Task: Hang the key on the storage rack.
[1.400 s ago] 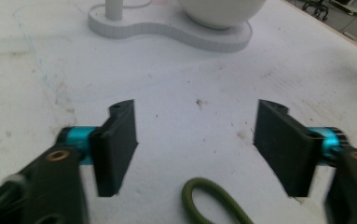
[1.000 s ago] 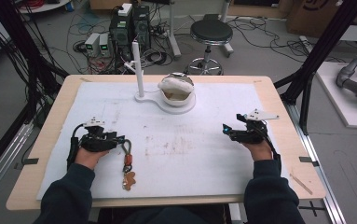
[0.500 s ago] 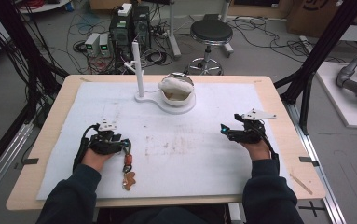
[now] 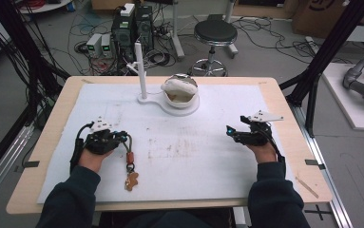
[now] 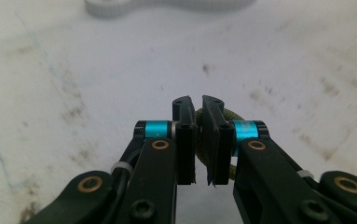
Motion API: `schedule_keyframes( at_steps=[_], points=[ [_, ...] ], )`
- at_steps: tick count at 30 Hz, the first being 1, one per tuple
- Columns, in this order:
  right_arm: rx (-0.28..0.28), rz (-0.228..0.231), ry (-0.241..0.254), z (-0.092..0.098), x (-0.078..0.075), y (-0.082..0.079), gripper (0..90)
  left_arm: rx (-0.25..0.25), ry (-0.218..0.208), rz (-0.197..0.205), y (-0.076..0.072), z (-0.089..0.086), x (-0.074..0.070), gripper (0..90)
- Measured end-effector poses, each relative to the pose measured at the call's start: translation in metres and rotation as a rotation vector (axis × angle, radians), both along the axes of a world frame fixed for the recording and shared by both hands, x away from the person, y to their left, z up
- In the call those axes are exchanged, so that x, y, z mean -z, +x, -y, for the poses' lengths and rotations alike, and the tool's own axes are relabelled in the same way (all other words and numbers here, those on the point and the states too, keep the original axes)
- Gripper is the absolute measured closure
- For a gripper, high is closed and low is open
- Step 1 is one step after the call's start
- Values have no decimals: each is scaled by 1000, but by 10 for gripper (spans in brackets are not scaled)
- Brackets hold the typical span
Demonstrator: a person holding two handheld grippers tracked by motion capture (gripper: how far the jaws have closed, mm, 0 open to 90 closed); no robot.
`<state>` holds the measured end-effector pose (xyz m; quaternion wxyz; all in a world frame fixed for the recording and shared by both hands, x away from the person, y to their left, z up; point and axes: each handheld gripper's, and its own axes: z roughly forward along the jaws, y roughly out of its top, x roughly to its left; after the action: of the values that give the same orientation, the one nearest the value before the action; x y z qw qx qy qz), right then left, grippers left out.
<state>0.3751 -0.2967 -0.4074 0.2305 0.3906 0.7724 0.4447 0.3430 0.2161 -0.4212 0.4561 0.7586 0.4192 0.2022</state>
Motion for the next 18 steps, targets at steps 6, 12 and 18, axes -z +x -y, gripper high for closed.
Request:
schedule_keyframes(
  at_steps=[6,12,18],
  points=[
    [0,-1,1,0,0,0,248,-39,-63,86,-3,-9,-9,839],
    [6,4,5,0,-1,-1,248,-58,-68,202,-4,-11,-27,841],
    [19,16,18,5,-3,-2,248,-58,-64,271,5,-10,-52,842]
  ],
)
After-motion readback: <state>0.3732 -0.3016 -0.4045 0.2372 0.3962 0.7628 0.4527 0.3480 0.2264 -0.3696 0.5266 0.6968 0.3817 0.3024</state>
